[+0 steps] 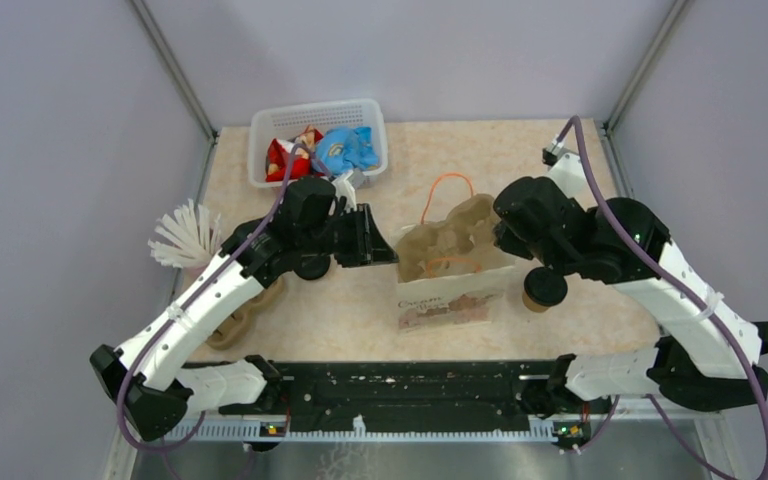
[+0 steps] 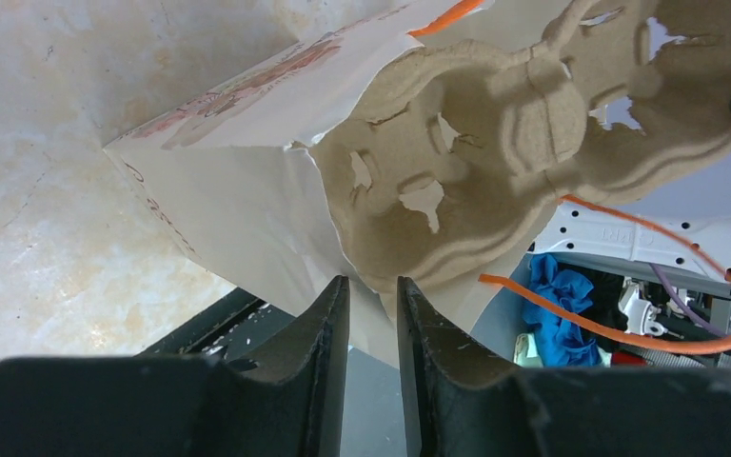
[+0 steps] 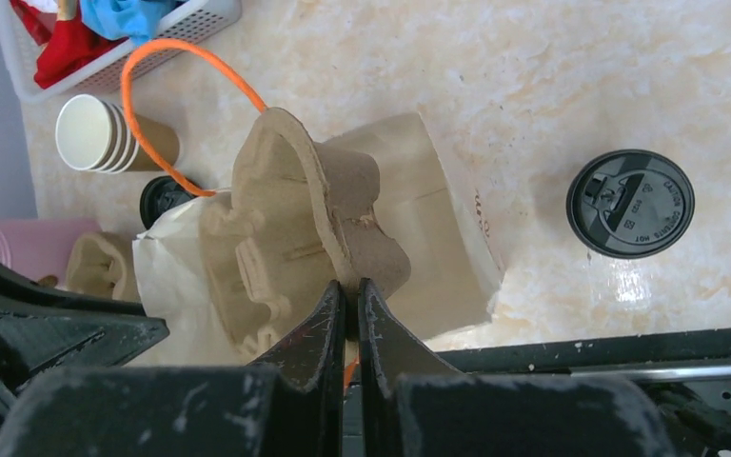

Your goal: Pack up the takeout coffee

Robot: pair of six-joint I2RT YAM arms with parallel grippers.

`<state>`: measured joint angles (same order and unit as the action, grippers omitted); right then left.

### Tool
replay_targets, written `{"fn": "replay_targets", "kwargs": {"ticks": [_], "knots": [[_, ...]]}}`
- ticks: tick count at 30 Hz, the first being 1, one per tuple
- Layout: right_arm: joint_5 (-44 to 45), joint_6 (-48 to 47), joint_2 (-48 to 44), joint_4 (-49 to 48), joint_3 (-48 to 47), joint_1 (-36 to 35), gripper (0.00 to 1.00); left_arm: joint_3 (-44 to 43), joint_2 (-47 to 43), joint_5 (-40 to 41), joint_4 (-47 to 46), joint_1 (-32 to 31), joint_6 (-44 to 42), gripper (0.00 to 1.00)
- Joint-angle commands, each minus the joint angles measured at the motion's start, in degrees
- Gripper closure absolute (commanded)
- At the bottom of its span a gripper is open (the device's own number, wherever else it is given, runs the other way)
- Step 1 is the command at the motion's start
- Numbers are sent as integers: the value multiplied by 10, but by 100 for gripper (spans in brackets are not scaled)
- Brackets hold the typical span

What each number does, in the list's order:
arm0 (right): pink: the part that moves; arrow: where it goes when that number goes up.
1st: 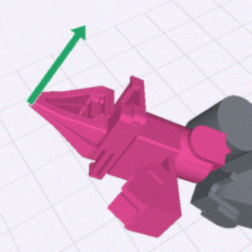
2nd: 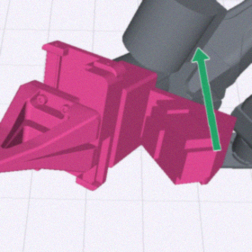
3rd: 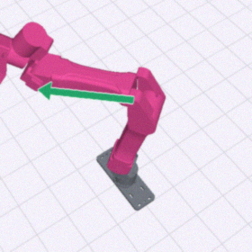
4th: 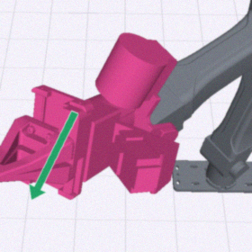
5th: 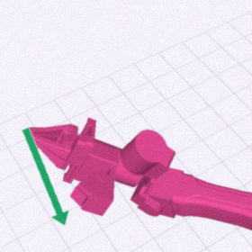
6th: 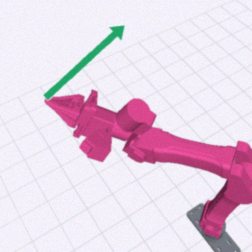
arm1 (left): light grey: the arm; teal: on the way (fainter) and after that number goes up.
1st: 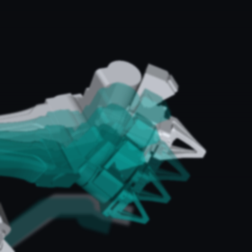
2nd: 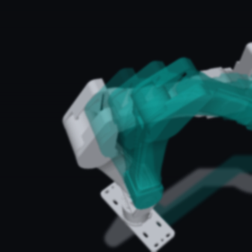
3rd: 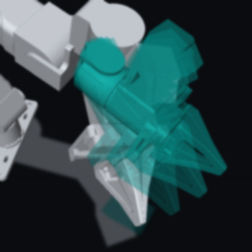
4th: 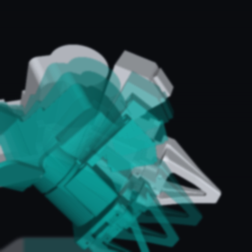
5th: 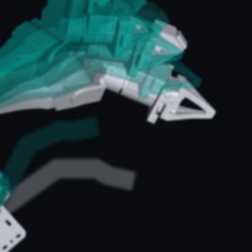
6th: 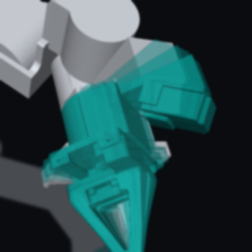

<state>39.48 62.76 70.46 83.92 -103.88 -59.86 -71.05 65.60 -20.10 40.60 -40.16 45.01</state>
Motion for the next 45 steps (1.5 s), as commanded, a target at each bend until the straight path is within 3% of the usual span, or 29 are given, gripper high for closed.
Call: {"fn": "replay_targets", "kwargs": {"ticks": [1,21,45], "knots": [[7,59,-21,-14,36,-6,100,2,-18,1,-25,1,4,69],[-34,79,-84,-144,185,-6,100,10,-19,-5,-38,1,17,68],[-56,71,-96,-188,223,-6,100,15,-29,-2,-37,1,19,68]]}}
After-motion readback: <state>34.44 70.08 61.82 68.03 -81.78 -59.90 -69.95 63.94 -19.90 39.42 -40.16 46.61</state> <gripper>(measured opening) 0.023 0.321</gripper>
